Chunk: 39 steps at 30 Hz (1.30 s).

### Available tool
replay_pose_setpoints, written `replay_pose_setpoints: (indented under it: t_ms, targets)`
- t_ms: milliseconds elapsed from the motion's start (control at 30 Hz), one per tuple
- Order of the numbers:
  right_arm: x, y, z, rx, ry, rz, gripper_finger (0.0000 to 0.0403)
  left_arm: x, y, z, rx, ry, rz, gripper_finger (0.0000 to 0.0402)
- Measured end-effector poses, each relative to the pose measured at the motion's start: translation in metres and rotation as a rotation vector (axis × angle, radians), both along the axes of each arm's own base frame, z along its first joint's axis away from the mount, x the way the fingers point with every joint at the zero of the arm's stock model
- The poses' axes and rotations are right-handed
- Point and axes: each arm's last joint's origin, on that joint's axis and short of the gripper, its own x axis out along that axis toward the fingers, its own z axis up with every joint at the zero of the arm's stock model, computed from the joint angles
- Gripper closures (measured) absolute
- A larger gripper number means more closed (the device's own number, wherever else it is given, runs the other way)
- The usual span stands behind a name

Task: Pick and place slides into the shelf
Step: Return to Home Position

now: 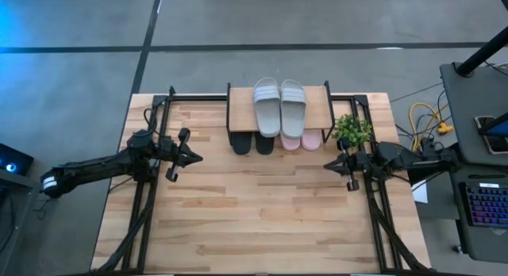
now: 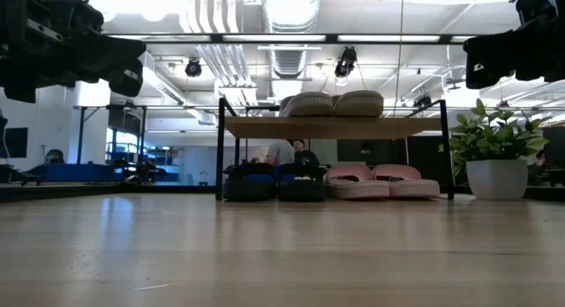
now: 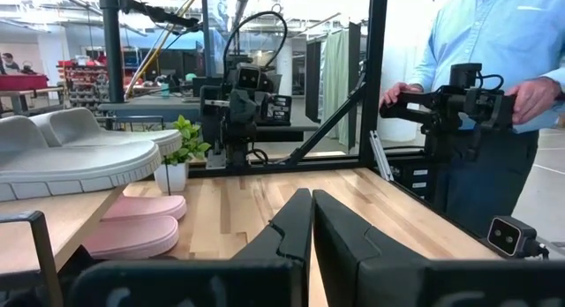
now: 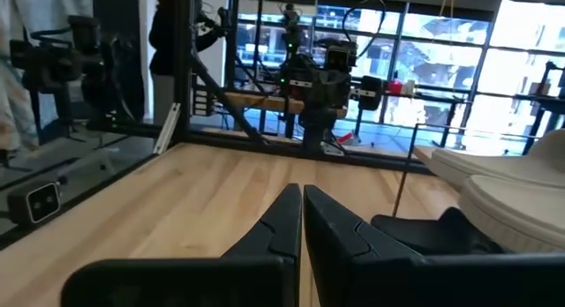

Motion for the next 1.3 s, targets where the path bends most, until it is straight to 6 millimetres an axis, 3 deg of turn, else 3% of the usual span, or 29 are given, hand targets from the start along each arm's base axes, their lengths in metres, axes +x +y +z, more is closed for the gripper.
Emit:
replay_pose_setpoints:
  t_ms: [467,1300]
  targets:
    - [0.0007,-0.0006,-0.0007,0.12,0.027,0.0,0.0394,-0.0001,-0.0001,0.0002,0.001,-0.002,0.0,0.0402]
    - [0.0011,-0.0006,-0.0011,0.099,0.029,-0.002,0.0394,-0.0001,0.0,0.0001,0.001,-0.001,0.0,0.0402]
